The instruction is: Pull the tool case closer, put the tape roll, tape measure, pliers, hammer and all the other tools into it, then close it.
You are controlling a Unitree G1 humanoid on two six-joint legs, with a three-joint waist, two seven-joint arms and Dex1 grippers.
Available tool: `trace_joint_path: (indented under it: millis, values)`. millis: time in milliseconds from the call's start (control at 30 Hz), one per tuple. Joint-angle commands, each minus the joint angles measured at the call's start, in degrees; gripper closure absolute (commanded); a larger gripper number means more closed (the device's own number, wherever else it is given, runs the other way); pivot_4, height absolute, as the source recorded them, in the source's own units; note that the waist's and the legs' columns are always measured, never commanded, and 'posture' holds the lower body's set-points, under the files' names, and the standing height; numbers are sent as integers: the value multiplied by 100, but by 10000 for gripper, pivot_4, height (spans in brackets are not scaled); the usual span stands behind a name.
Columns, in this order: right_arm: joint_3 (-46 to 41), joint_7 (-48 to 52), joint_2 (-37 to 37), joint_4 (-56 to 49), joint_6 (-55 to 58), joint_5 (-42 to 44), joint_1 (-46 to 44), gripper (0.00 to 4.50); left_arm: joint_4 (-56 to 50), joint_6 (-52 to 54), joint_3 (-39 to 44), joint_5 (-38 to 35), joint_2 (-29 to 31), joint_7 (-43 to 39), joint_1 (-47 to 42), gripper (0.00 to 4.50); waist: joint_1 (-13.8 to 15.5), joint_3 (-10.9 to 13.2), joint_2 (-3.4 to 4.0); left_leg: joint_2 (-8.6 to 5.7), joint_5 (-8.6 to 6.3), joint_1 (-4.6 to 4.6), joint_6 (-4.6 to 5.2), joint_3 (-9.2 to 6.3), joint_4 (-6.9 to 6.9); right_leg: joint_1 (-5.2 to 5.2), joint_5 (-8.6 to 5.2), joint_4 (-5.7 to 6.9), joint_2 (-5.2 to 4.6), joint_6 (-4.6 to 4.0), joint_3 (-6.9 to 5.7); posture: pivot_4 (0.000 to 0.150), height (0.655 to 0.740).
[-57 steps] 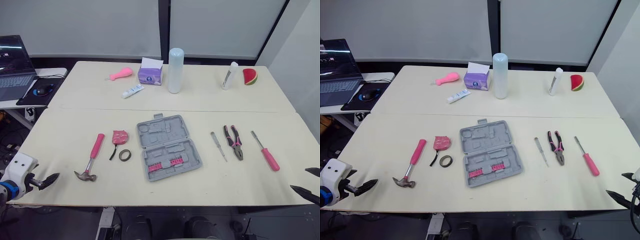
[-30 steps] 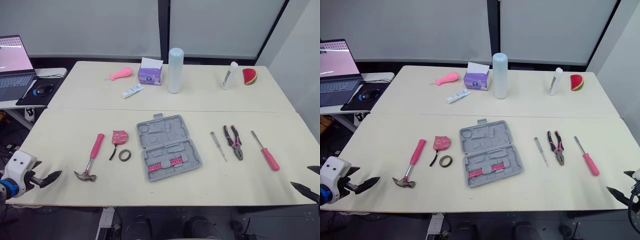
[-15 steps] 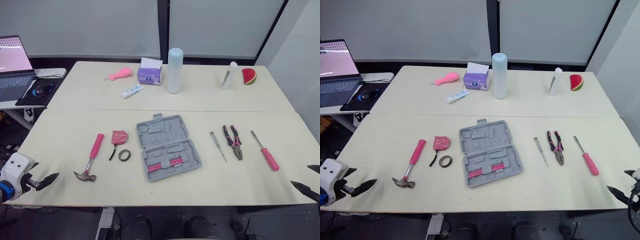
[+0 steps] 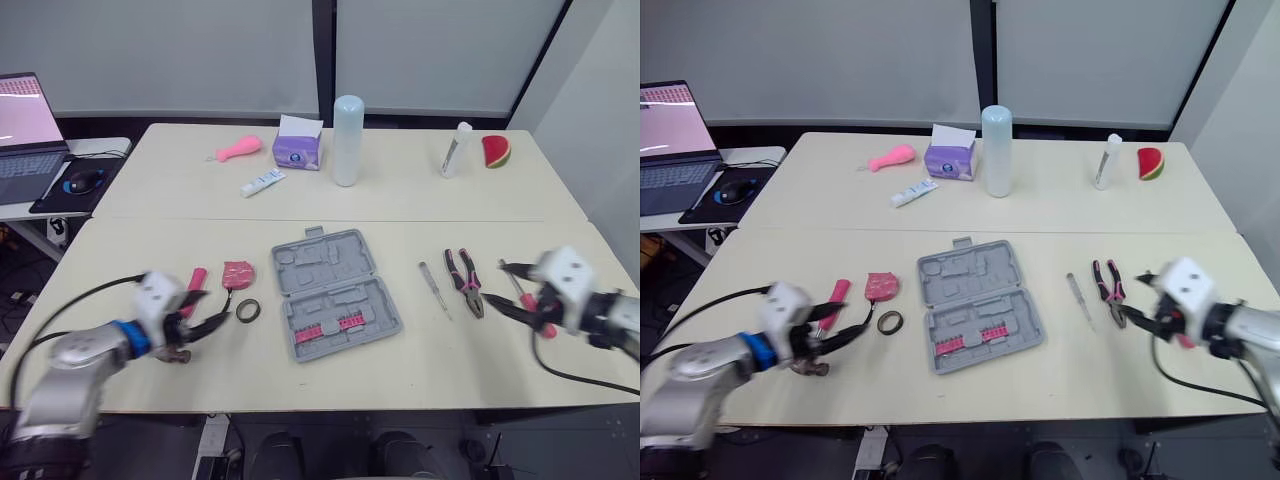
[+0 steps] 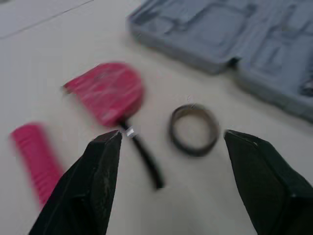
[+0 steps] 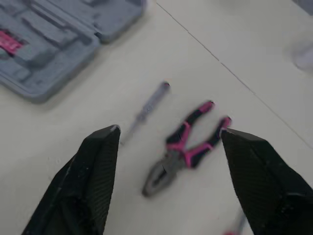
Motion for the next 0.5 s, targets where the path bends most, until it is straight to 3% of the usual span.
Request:
trace_joint_path:
  millis: [33,300,433,500]
  values:
    - [827,-321,213,309,306,-516,-704,21196,-111,189,-461,392,-61,184,-356,20962,2,1,2,1,0,-3,-1,-1,-1,-5,0,0,8,0,2,1500,7075]
    - [2052,-758,1192,1813,632,-1245,-2305,37081,440,252,-1167,1050,-351,451,-1062,45000,-17,1,3,7,0,-30,-1,10,-2,-50,1,6,1,-2,4,1500,7075]
    - [2344,-734,1492,2665,464,-1456,-2802,43747,589,367,-1350,1209,-422,452,-1207,45000,-18,1,3,9,1,-66,-1,9,9,-99,2,38,-4,-4,0,1500,7075]
    - [2451,-713,1642,3067,322,-1538,-2998,44775,634,419,-1429,1251,-469,443,-1270,45000,-22,1,3,10,1,-68,-1,7,19,-103,2,54,-6,-4,0,1500,7075]
